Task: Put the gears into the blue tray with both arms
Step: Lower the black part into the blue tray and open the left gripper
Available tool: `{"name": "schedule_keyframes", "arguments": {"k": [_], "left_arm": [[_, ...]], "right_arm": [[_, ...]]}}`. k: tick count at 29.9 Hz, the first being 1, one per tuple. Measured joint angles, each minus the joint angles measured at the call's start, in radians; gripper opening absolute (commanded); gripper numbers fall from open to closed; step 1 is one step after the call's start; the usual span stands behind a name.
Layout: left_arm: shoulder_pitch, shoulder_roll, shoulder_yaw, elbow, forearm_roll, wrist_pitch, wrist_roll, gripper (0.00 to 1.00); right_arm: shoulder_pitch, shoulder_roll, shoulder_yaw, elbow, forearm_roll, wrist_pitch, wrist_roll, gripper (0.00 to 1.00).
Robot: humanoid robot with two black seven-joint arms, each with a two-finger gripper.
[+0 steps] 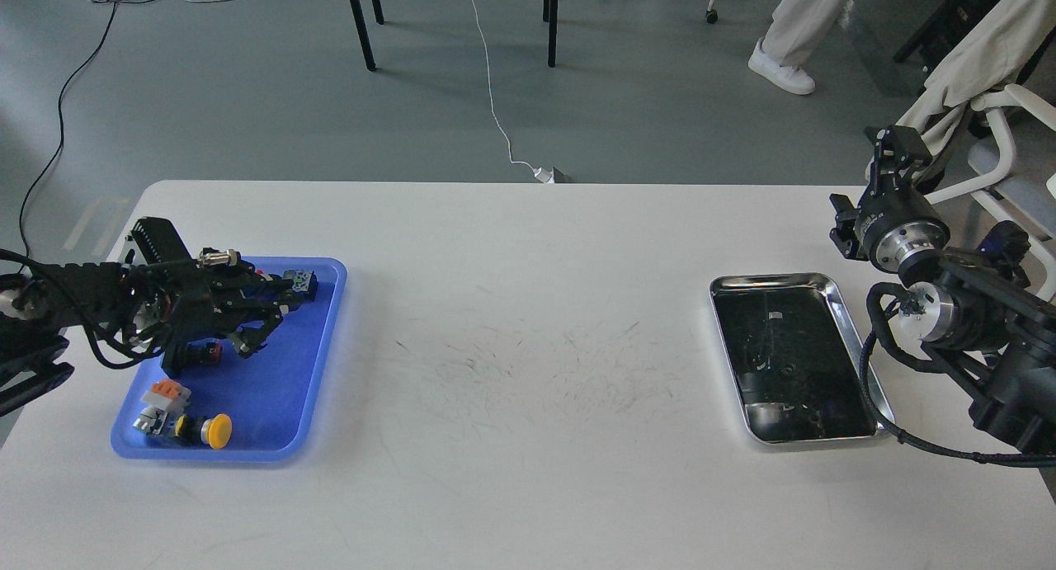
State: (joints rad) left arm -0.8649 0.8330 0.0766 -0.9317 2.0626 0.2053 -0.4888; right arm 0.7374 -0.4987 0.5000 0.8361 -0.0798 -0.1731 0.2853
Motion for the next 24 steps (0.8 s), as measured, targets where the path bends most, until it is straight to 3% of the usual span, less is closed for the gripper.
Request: {"name": "schedule_keyframes", "arguments": {"k": [14, 24], "left_arm": [[0.058, -0.01, -0.002, 0.044, -0.026, 0.022, 0.0, 0.11], [0.072, -0.054, -0.002, 0.099, -0.053, 0.022, 0.0, 0.22]], "right_arm": [[0.0, -0.003, 0.0, 0.003, -0.001, 0.001, 0.0, 0.99], [-0.003, -0.003, 0.0, 0.003, -0.001, 0.001, 0.0, 0.99]]}}
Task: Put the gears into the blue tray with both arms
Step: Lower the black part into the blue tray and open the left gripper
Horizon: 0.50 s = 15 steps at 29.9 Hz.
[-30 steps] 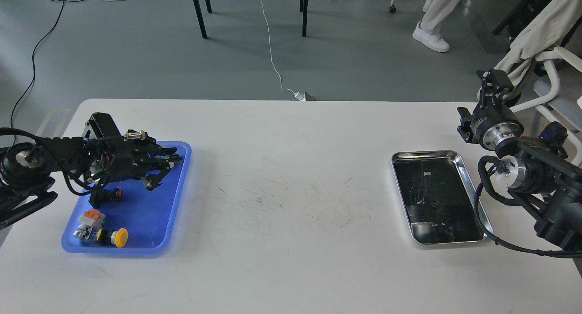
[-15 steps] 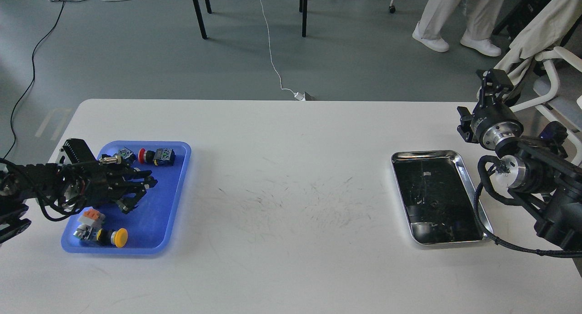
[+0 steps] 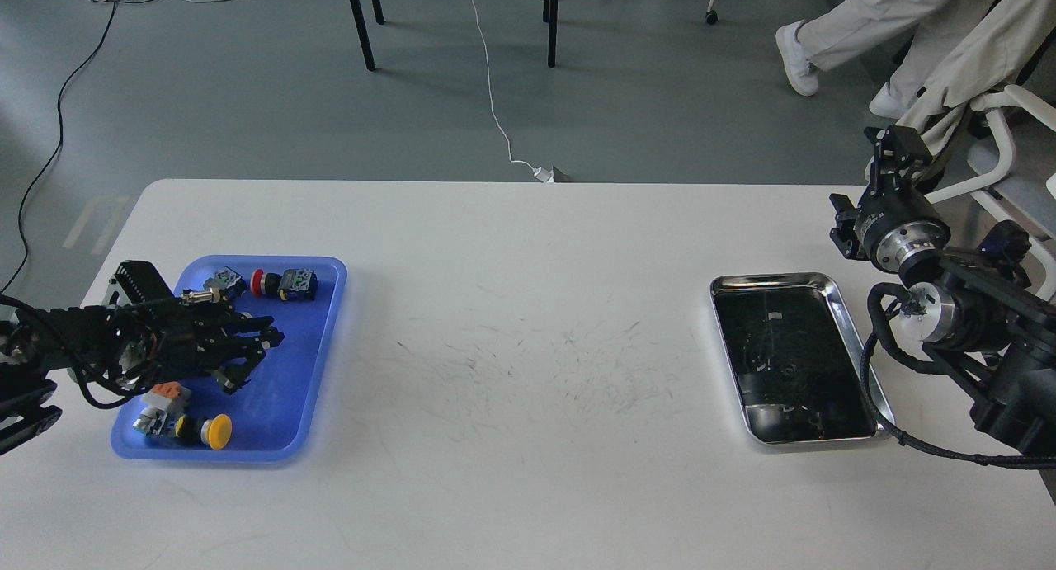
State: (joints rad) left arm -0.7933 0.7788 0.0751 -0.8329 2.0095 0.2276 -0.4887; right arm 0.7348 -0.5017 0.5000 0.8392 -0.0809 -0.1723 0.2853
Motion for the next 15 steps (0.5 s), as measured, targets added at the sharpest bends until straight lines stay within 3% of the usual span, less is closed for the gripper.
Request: {"name": "schedule_keyframes", "arguments": {"k": [10, 13, 15], "left_arm": [[0.002, -0.013, 0.001, 0.02, -0.017, 0.007, 0.0, 0.28], [0.002, -0.012, 0.001, 0.022, -0.018, 0.007, 0.0, 0.37], [0.002, -0.01, 0.001, 0.023, -0.022, 0.01, 0.0, 0.5]], "right_arm": [[0.002, -0.003, 0.0, -0.001, 0.0, 0.0, 0.0, 0.99], [0.003, -0.003, 0.0, 0.0, 0.0, 0.0, 0.0, 0.99], [0.004, -0.002, 0.0, 0.0, 0.0, 0.0, 0.0, 0.99]]}}
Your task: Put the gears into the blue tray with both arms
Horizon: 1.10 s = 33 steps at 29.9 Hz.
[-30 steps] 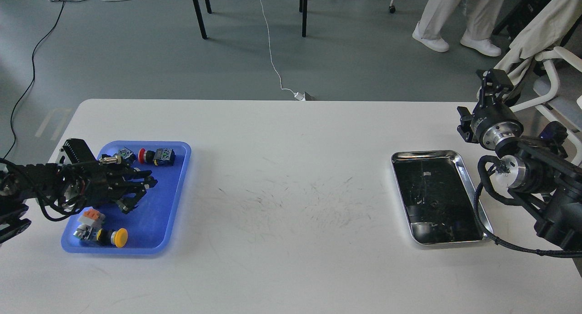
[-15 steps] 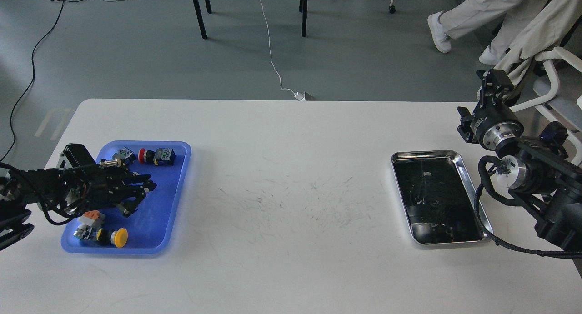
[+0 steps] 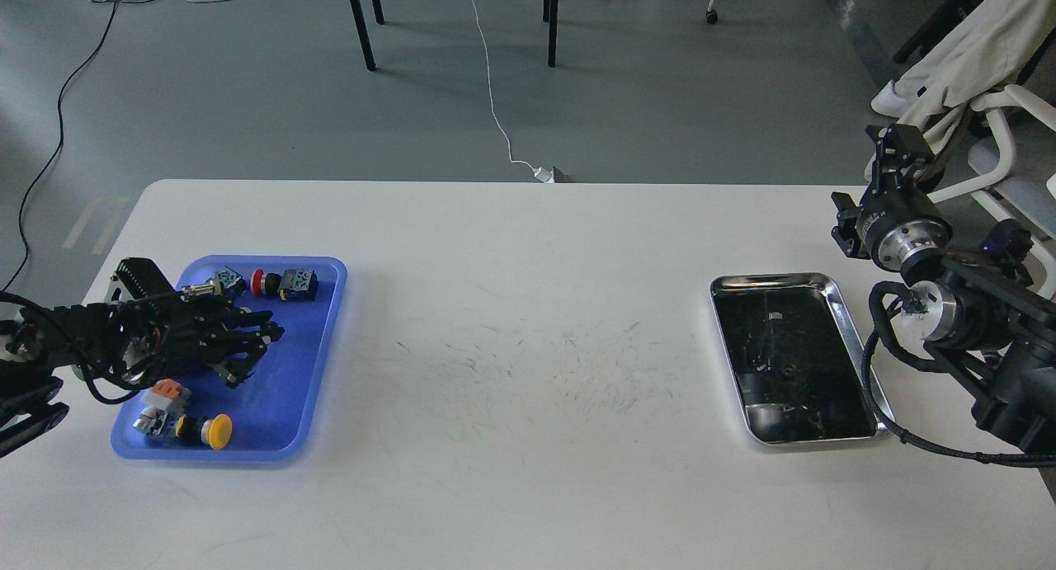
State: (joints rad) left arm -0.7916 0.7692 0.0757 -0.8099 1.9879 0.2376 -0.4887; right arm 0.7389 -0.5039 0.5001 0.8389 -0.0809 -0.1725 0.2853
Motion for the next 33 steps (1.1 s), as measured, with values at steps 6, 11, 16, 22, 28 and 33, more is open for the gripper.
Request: {"name": "schedule_keyframes", "arguments": {"k": [6, 11, 16, 22, 28, 33], "left_arm": [[0.0, 0.007, -0.002, -0.001, -0.072, 0.007, 0.0, 0.56], [-0.01, 0.008, -0.011, 0.006, -0.148, 0.007, 0.0, 0.63], [-0.034, 0.01, -0.014, 0.012, -0.313, 0.0, 0.0, 0.72], [-0.074, 0.015, -0.013, 0.016, -0.549, -0.01, 0.0, 0.79], [-0.093, 0.037, -0.019, 0.019, -0.741, -0.033, 0.0, 0.84], [-0.128, 0.045, -0.046, 0.019, -0.944, -0.097, 0.0, 0.86]], "right_arm": [[0.0, 0.002, 0.0, 0.001, 0.001, 0.0, 0.0, 0.99], [0.001, 0.001, 0.0, 0.001, 0.001, -0.001, -0.001, 0.99], [0.005, -0.007, 0.0, 0.01, 0.001, 0.002, -0.012, 0.99], [-0.003, -0.057, -0.003, 0.059, -0.002, 0.055, -0.015, 0.99], [0.004, -0.146, -0.11, 0.159, -0.044, 0.108, -0.015, 0.99], [0.007, -0.201, -0.159, 0.196, -0.077, 0.125, -0.016, 0.99]]}}
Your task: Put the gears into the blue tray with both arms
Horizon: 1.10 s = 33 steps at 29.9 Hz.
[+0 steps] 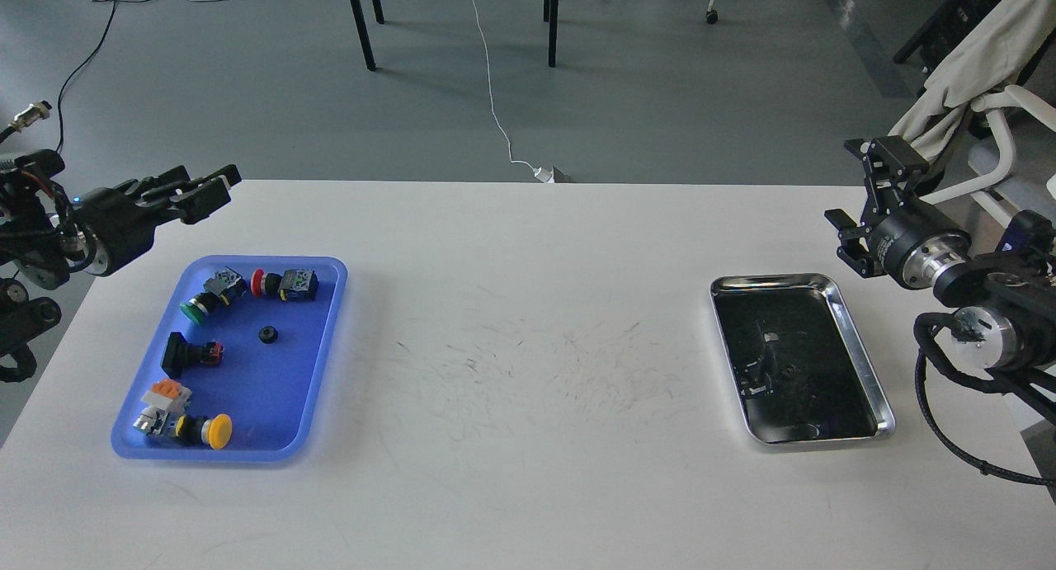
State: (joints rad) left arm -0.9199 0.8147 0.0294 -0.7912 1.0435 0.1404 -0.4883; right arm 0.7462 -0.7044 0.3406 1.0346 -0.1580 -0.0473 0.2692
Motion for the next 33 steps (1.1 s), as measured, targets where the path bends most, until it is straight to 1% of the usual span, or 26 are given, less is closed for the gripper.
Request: {"name": "schedule_keyframes", "arguments": {"k": [3, 6, 13, 17, 20, 26, 29, 33], "left_arm": [[-0.008, -0.002, -0.036, 0.007, -0.13, -0.038, 0.0, 0.9], [-0.006, -0.013, -0.065, 0.042, -0.209, -0.058, 0.0, 0.91], [-0.005, -0.055, -0.129, 0.082, -0.341, -0.082, 0.0, 0.95], [-0.001, -0.059, -0.174, 0.085, -0.454, -0.108, 0.0, 0.96], [0.001, -0.065, -0.205, 0.087, -0.529, -0.129, 0.0, 0.96], [0.006, -0.137, -0.238, 0.094, -0.623, -0.144, 0.0, 0.98], [0.022, -0.162, -0.235, 0.1, -0.632, -0.169, 0.0, 0.98], [0.039, -0.21, -0.249, 0.129, -0.64, -0.173, 0.0, 0.98]], "right_arm": [[0.006, -0.023, -0.008, 0.012, -0.059, 0.006, -0.001, 0.99], [0.007, -0.073, -0.011, 0.032, -0.126, 0.044, -0.002, 0.99], [0.007, -0.21, -0.013, 0.094, -0.17, 0.266, -0.004, 0.99], [0.01, -0.276, -0.023, 0.133, -0.176, 0.361, -0.011, 0.99], [0.024, -0.332, -0.03, 0.158, -0.197, 0.413, -0.009, 0.99], [0.031, -0.382, -0.035, 0.179, -0.316, 0.466, -0.002, 0.99], [0.032, -0.394, -0.035, 0.179, -0.386, 0.473, 0.0, 0.98], [0.026, -0.395, -0.035, 0.178, -0.506, 0.47, 0.001, 0.98]]}}
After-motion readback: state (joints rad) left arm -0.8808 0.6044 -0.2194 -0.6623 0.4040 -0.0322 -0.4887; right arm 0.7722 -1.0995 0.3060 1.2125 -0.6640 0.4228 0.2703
